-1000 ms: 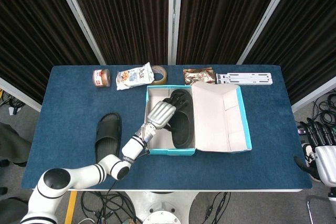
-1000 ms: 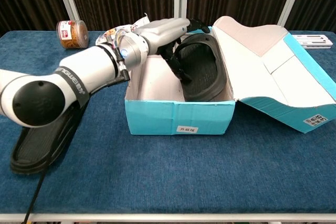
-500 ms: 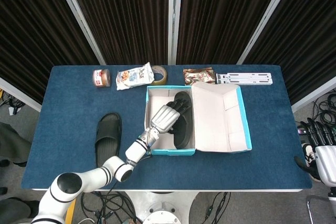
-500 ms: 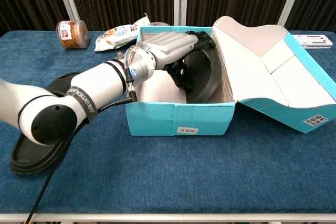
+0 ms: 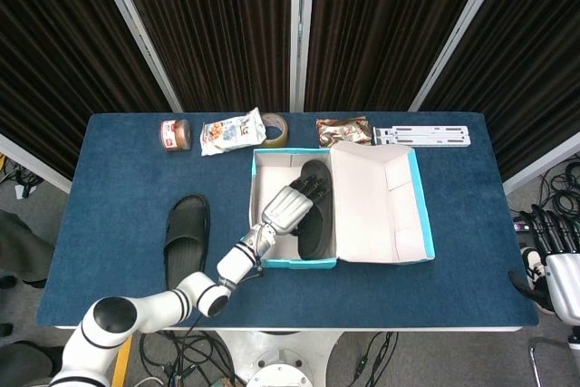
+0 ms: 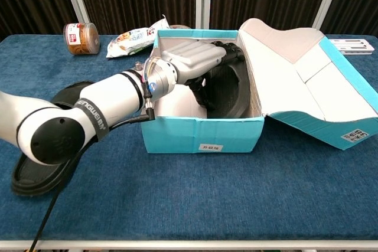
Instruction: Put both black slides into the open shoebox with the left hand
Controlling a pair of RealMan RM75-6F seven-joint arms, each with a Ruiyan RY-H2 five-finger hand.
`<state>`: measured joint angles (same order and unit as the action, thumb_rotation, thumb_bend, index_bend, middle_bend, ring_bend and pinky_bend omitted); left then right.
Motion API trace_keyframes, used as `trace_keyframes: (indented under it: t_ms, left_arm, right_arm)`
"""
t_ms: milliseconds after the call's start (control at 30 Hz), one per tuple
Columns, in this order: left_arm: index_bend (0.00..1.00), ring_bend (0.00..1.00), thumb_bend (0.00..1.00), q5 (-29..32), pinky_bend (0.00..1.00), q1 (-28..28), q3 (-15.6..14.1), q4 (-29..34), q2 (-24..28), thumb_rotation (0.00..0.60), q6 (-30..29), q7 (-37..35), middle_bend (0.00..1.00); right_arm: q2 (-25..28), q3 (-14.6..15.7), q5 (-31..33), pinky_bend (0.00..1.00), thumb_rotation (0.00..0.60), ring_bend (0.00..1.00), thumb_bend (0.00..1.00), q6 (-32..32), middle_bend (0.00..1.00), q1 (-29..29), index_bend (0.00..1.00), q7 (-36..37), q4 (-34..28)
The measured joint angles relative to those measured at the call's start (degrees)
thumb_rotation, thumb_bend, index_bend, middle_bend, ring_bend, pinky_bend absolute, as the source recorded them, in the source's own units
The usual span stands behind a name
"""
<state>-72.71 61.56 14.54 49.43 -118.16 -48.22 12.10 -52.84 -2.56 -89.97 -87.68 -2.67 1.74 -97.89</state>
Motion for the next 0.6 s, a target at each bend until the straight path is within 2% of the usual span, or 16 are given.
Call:
trace_keyframes:
  t_ms: [267, 433, 500, 600]
  left_arm:
    - [0.11, 0.0, 0.0, 1.17, 0.23, -2.7, 2.13, 10.21, 7.17, 0.6, -4.73, 2.84, 0.0]
    - [0.11, 0.01, 0.0, 4.32, 0.24, -6.41, 3.19, 20.83, 15.87, 0.6, -6.33, 5.1, 0.0]
    - [0.11, 0.07, 0.0, 7.03, 0.3, -8.29, 3.4, 26.1, 20.53, 0.6, -6.44, 6.47, 0.0]
    - [0.11, 0.22, 0.0, 12.49, 0.42, -11.17, 3.09, 34.05, 28.34, 0.6, -6.2, 9.24, 0.0]
  right_arm:
    - [0.14, -0.11, -0.74, 0.0, 0.6, 0.0, 0.13, -0.95, 0.0, 0.21, 0.0, 0.48, 0.07]
    - [-0.11, -0.18, -1.17, 0.0, 0.6, 0.0, 0.13, -0.85, 0.0, -0.08, 0.0, 1.22, 0.59]
    - [-0.22, -0.19, -1.46, 0.0, 0.6, 0.0, 0.13, -0.73, 0.0, -0.28, 0.0, 1.45, 0.78]
    - [-0.41, -0.21, -1.84, 0.0, 0.6, 0.0, 0.13, -0.3, 0.0, -0.75, 0.0, 1.81, 1.17]
